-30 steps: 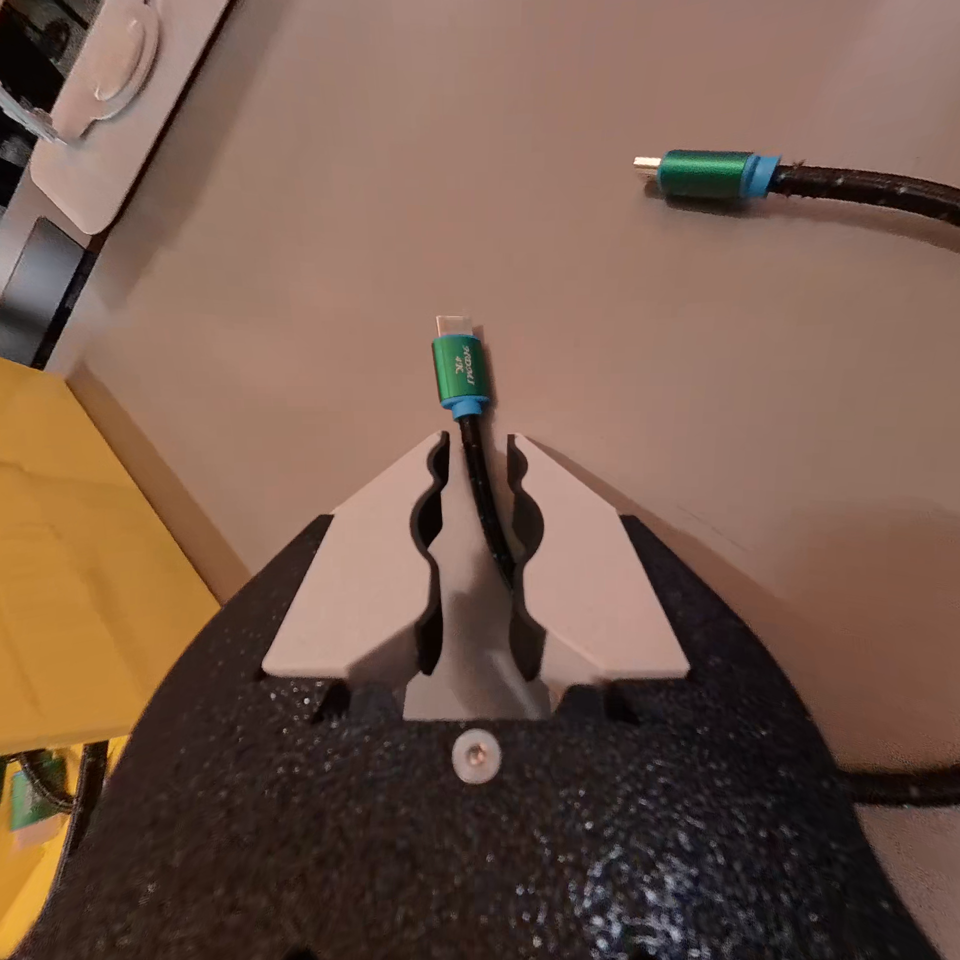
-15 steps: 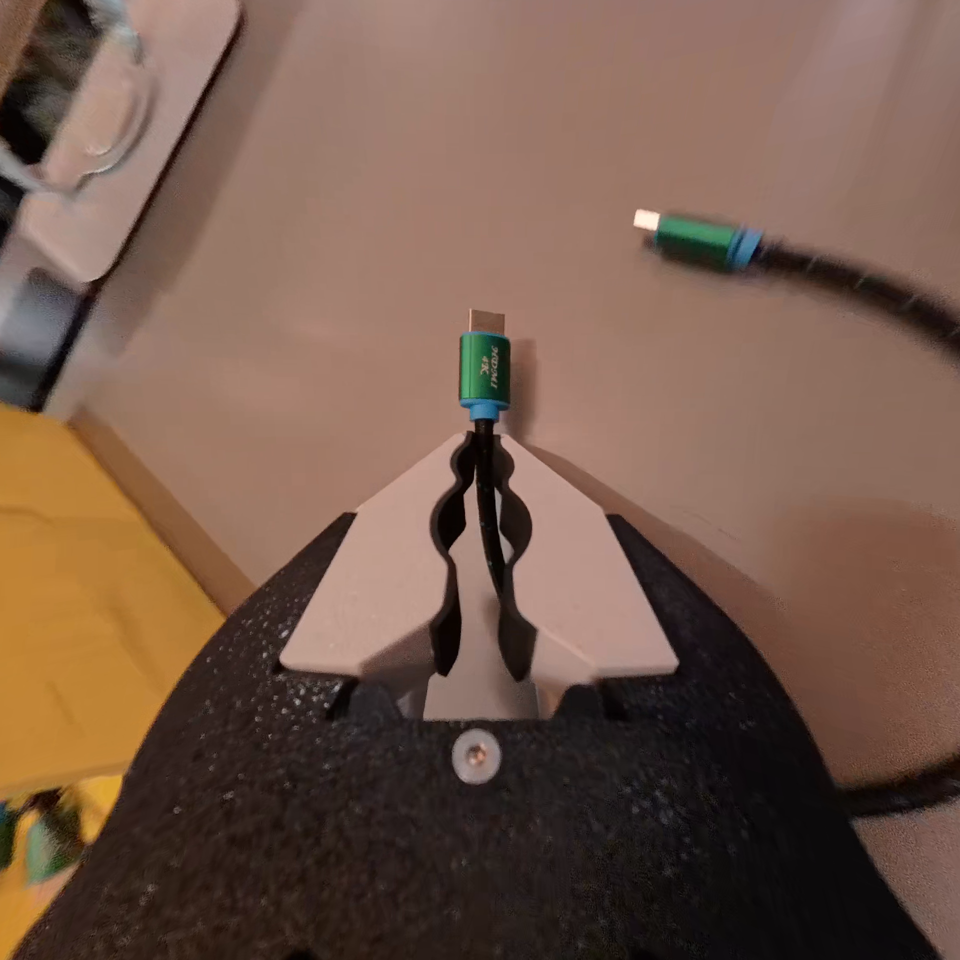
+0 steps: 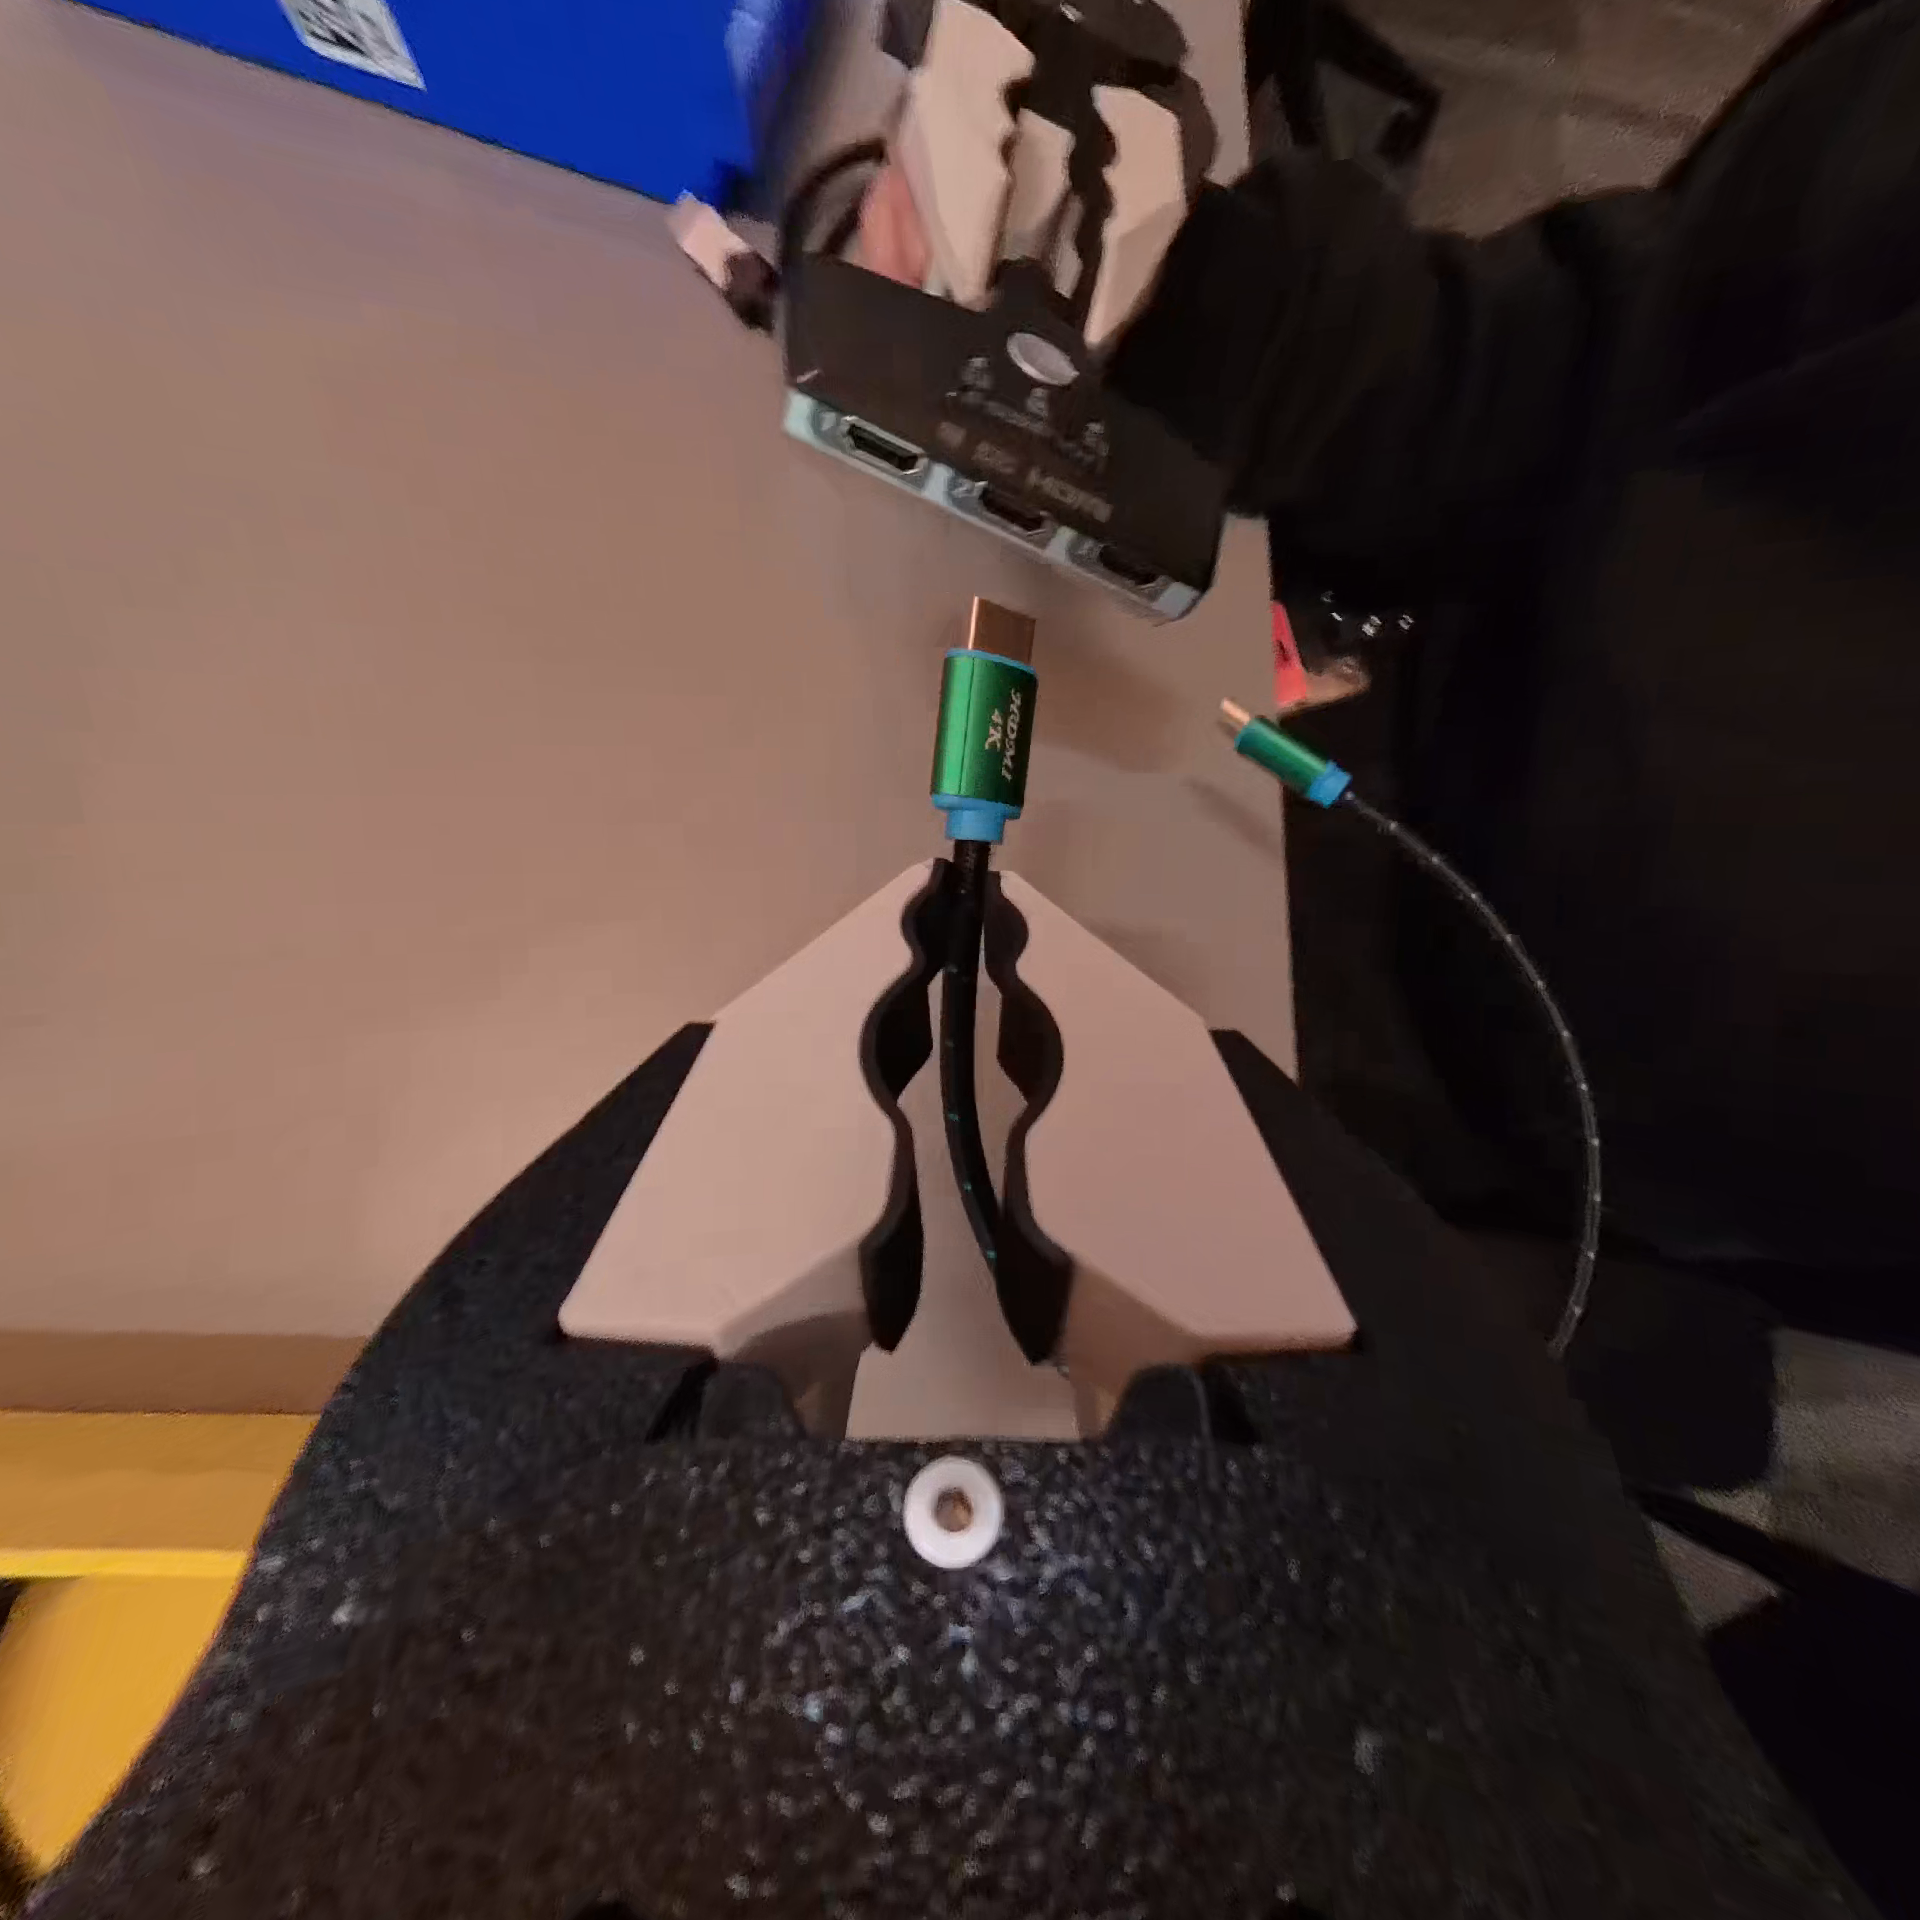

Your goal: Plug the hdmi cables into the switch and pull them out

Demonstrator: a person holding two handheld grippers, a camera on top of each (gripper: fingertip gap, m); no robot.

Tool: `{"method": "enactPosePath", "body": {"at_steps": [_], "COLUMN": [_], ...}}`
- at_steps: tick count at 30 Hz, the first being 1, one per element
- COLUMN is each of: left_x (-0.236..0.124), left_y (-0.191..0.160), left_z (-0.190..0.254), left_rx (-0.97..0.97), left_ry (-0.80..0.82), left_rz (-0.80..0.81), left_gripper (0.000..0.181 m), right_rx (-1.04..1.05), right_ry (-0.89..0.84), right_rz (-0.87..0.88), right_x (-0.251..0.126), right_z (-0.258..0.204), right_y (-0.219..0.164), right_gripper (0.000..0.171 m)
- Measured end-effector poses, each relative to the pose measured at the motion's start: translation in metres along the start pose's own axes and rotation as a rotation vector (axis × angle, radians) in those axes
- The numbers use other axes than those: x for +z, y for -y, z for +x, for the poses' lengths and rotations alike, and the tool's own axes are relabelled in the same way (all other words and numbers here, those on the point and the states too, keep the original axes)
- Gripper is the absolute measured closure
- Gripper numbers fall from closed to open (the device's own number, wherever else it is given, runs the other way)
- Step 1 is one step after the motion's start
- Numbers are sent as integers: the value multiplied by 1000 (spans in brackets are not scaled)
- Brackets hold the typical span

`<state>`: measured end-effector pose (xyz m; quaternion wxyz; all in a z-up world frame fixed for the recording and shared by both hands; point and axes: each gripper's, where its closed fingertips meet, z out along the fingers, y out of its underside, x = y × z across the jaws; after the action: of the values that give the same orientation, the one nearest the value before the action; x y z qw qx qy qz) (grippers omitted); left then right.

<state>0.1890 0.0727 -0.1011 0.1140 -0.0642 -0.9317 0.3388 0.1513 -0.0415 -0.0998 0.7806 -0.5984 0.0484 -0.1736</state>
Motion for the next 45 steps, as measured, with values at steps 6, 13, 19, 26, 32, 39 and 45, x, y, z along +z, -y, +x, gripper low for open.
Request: {"method": "enactPosePath", "body": {"at_steps": [6,13,19,26,32,39,45], "left_x": [9,16,23,28,30,36,26], "left_y": [-9,-14,-20,-28,-38,-31,0], "left_z": [27,30,30,27,20,14,-1], "left_rx": [-13,-22,-37,-77,-110,-52,43], "left_ry": [-134,-184,-206,-194,-171,-156,-42], "left_rz": [-240,-342,-415,-497,-608,-553,-177], "left_gripper": [178,178,179,178,179,180,177], "right_rx": [7,-24,-51,-117,-186,-114,-24], "right_ry": [50,77,81,59,43,4,-82], "right_rz": [-13,-67,-115,-176,-286,-212,-108], "right_x": [2,5,8,10,14,11,1], "right_z": [-6,-12,-14,-13,-12,-5,12], "right_y": [-3,-11,-18,-25,-41,-29,-11], "right_gripper": [151,151,151,151,151,151,151]}}
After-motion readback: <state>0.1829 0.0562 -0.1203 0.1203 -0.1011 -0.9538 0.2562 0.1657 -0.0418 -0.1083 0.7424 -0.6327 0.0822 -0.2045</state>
